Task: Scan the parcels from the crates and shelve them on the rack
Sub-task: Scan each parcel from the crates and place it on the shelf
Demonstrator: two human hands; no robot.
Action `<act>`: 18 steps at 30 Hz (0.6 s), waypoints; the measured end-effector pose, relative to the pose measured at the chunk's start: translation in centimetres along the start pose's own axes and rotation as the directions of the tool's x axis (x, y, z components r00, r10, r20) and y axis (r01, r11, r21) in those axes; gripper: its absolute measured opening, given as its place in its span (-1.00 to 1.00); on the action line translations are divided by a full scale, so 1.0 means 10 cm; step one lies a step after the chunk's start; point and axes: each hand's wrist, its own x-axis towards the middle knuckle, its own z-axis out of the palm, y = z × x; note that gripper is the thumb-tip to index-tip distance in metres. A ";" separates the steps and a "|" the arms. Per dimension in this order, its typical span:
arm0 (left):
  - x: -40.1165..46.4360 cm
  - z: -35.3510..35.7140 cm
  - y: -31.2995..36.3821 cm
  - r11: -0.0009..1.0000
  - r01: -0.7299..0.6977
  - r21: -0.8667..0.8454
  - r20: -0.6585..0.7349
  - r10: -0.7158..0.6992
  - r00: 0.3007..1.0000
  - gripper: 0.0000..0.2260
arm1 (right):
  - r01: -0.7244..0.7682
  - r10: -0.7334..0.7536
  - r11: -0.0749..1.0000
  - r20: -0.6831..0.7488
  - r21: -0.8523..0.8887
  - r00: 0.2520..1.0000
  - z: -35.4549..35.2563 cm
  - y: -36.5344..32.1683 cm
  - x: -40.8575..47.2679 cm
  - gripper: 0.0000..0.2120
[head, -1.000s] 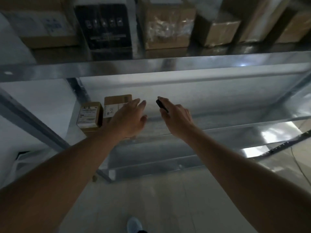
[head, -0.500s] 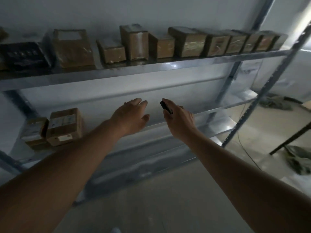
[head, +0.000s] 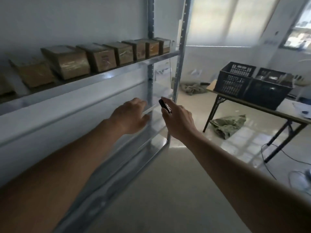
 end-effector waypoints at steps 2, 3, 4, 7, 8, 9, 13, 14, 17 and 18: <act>0.46 0.11 0.24 0.997 -0.070 -0.019 0.001 0.070 0.998 -0.51 | -0.050 0.050 0.999 -0.045 -0.002 0.998 -0.14 0.33 0.19 -0.56; 0.69 0.17 0.35 0.994 -0.104 -0.022 0.000 0.104 0.995 -0.50 | -0.076 0.075 0.997 -0.065 -0.012 0.995 -0.20 0.50 0.30 -0.56; 0.92 0.23 0.46 0.991 -0.135 -0.023 0.002 0.135 0.991 -0.48 | -0.102 0.100 0.994 -0.084 -0.024 0.991 -0.26 0.67 0.41 -0.56; 1.63 0.42 0.79 0.975 -0.221 -0.037 0.013 0.221 0.975 -0.46 | -0.188 0.181 0.981 -0.137 -0.040 0.974 -0.43 1.14 0.77 -0.55; 1.81 0.48 0.88 0.968 -0.247 -0.041 0.011 0.248 0.969 -0.46 | -0.205 0.197 0.978 -0.151 -0.041 0.969 -0.48 1.26 0.86 -0.54; 2.02 0.54 0.99 0.960 -0.276 -0.043 0.018 0.277 0.961 -0.46 | -0.225 0.215 0.973 -0.168 -0.042 0.962 -0.55 1.39 0.95 -0.54; 2.86 0.80 1.54 0.922 -0.382 -0.059 0.036 0.384 0.923 -0.46 | -0.314 0.296 0.948 -0.228 -0.046 0.928 -0.87 2.03 1.32 -0.53; 3.05 0.85 1.70 0.912 -0.405 -0.067 0.043 0.408 0.912 -0.46 | -0.337 0.316 0.940 -0.241 -0.051 0.918 -0.96 2.20 1.40 -0.53; 3.58 1.02 2.19 0.881 -0.467 -0.080 0.062 0.472 0.879 -0.47 | -0.402 0.374 0.914 -0.280 -0.050 0.884 -1.27 2.71 1.64 -0.52; 3.75 1.08 2.35 0.871 -0.486 -0.080 0.065 0.491 0.869 -0.48 | -0.415 0.385 0.909 -0.289 -0.048 0.877 -1.37 2.89 1.71 -0.52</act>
